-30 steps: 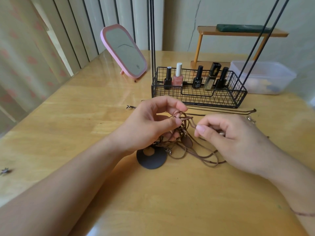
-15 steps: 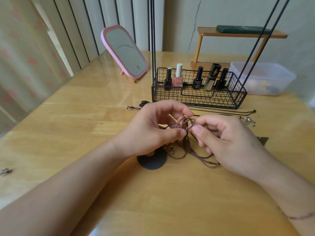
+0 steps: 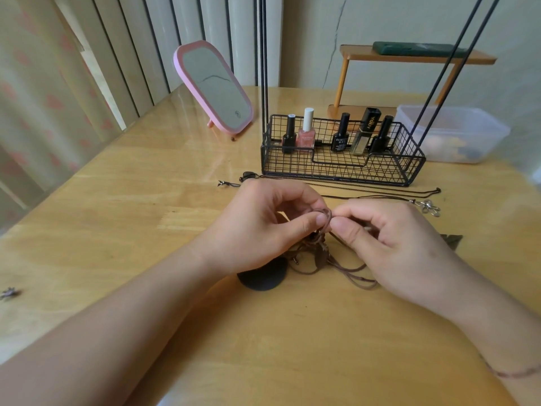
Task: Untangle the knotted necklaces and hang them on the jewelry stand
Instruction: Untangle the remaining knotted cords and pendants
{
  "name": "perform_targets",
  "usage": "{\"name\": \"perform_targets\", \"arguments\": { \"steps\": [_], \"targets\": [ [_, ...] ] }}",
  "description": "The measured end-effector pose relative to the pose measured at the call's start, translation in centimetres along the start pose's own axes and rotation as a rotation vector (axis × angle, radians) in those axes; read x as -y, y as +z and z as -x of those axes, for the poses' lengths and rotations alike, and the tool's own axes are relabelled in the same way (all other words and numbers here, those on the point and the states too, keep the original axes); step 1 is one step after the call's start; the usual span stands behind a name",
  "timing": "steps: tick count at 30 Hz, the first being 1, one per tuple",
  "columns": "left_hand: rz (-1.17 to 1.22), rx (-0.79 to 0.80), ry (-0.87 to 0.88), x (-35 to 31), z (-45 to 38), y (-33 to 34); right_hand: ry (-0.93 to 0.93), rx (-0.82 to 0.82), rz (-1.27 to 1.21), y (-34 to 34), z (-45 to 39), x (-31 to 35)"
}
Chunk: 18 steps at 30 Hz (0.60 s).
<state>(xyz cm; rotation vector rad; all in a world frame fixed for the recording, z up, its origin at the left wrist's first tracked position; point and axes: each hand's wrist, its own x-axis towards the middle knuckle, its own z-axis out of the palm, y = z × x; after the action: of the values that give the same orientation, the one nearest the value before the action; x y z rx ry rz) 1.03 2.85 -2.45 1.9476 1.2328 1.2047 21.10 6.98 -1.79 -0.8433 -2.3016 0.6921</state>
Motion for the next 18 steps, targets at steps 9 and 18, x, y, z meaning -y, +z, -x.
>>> {"name": "perform_targets", "arguments": {
  "steps": [9, 18],
  "targets": [
    [-0.065, 0.065, 0.004, -0.17, 0.10, 0.09, -0.024, -0.029, -0.003, 0.26, 0.06, 0.43],
    [0.019, -0.038, -0.047, 0.22, -0.02, 0.25, 0.159, -0.079, -0.061, 0.09, 0.26, 0.96]
  ]
}}
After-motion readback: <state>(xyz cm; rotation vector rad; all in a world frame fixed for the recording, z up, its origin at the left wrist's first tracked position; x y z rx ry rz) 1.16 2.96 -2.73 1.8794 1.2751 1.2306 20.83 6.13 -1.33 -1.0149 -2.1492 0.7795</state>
